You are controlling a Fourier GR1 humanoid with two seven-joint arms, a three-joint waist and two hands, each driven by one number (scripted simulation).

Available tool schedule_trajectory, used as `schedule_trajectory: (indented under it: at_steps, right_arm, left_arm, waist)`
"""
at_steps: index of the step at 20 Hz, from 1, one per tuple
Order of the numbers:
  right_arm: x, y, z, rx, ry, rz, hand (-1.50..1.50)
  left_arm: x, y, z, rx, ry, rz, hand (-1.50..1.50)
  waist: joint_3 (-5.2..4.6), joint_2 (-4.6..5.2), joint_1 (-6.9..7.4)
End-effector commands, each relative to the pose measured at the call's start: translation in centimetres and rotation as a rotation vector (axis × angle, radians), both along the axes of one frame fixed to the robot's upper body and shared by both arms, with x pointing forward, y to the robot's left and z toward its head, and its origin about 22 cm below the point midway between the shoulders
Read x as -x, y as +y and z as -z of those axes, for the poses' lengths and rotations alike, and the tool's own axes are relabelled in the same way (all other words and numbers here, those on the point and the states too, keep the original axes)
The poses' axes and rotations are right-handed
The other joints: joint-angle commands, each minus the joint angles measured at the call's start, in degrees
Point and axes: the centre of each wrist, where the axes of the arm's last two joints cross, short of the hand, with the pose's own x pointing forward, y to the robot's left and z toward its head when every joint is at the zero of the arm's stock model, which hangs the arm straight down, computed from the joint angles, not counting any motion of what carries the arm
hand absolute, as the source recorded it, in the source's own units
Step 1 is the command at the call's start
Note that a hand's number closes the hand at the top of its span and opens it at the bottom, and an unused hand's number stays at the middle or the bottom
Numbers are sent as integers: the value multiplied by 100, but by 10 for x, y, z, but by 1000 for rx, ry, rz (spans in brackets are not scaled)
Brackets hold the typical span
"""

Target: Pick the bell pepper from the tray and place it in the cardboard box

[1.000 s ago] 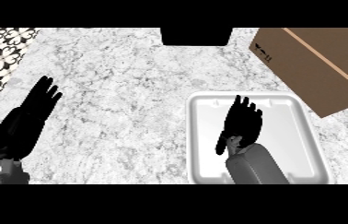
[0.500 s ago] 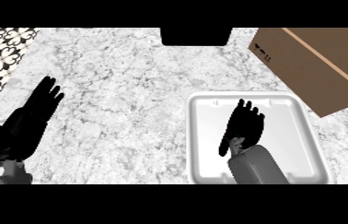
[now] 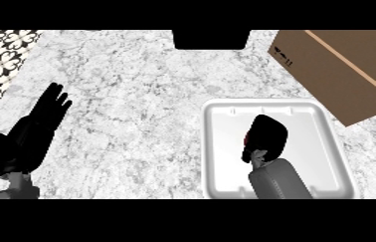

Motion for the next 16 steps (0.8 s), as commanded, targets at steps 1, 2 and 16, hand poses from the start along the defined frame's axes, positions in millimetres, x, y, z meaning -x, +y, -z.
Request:
schedule_trajectory:
  at_steps: [1, 2, 16]
  right_arm:
    - [-13, 23, -14, 53, 11, 59, 150]
    - [6, 18, 7, 52, 9, 45, 150]
    - [-99, -80, -53, -175, -72, -508, 150]
  left_arm:
    - [-3, 15, -30, 2, 6, -3, 0]
    - [-2, 1, -12, -5, -23, -4, 0]
    - [-6, -15, -7, 15, -24, 52, 0]
  waist:
    - [2, 1, 42]
    - [1, 0, 8]
    - [13, 75, 237]
